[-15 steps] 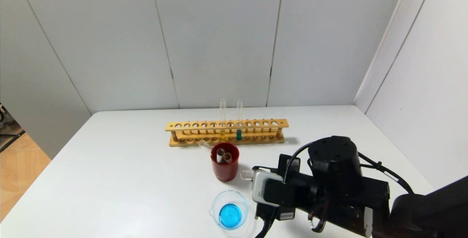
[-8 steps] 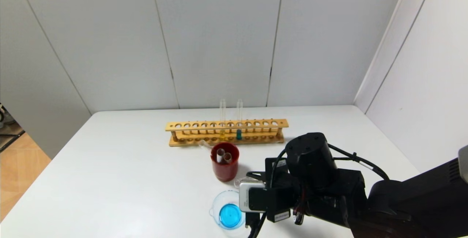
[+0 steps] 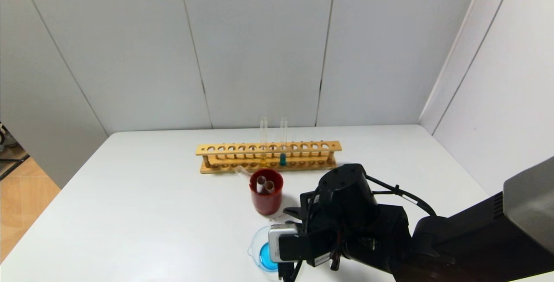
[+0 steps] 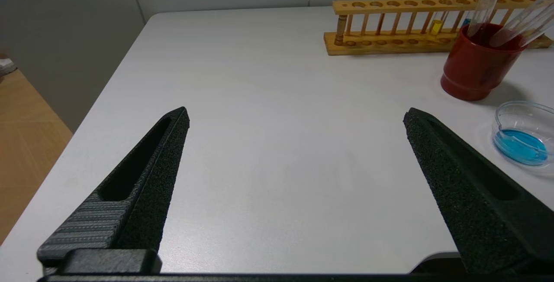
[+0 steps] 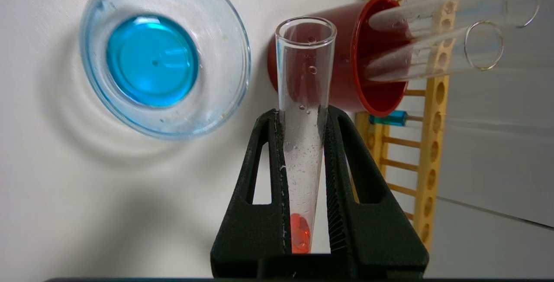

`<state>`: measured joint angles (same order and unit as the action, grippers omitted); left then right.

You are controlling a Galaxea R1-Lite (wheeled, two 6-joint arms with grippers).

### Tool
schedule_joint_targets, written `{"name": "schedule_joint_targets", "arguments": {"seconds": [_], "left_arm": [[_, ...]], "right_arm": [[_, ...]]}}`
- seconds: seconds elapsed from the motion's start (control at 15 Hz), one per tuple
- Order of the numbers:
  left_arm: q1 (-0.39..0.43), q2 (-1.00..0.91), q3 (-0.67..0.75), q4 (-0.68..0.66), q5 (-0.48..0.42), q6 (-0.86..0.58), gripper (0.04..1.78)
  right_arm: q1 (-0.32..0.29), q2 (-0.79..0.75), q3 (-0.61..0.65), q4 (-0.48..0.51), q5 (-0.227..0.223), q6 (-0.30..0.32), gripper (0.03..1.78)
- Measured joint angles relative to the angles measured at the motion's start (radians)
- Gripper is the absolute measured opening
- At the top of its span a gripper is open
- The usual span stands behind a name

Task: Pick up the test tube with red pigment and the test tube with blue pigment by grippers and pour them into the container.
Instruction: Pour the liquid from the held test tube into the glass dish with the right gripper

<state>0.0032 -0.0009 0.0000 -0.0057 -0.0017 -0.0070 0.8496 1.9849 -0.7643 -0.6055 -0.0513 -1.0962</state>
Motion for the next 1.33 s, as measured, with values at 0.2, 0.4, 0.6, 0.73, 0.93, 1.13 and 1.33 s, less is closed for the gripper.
{"name": "schedule_joint_targets", "arguments": {"seconds": [0.2,0.4,0.6,0.73,0.93,1.13,1.33], "left_arm": [[0.000,0.000,0.000,0.000,0.000,0.000,1.75],[0.000,0.000,0.000,0.000,0.000,-0.001,1.75],[0.000,0.000,0.000,0.000,0.000,0.000,1.75],[0.000,0.000,0.000,0.000,0.000,0.000,1.75],[0.000,0.000,0.000,0.000,0.000,0.000,1.75],[0.000,0.000,0.000,0.000,0.000,0.000,1.75],[0.000,0.000,0.000,0.000,0.000,0.000,1.75]], "right_arm": [[0.001,-0.010,0.015,0.006,-0.072,-0.094,0.32],[0.001,-0.011,-0.007,0.006,-0.094,-0.140,0.32],[0.013,-0.007,-0.020,0.005,-0.101,-0.195,0.32],[0.022,-0.002,-0.021,0.006,-0.140,-0.219,0.32],[0.026,-0.001,-0.011,0.007,-0.165,-0.249,0.32],[0.026,0.000,-0.010,0.007,-0.201,-0.293,0.32],[0.027,-0.002,-0.017,0.010,-0.204,-0.337,0.32]]}}
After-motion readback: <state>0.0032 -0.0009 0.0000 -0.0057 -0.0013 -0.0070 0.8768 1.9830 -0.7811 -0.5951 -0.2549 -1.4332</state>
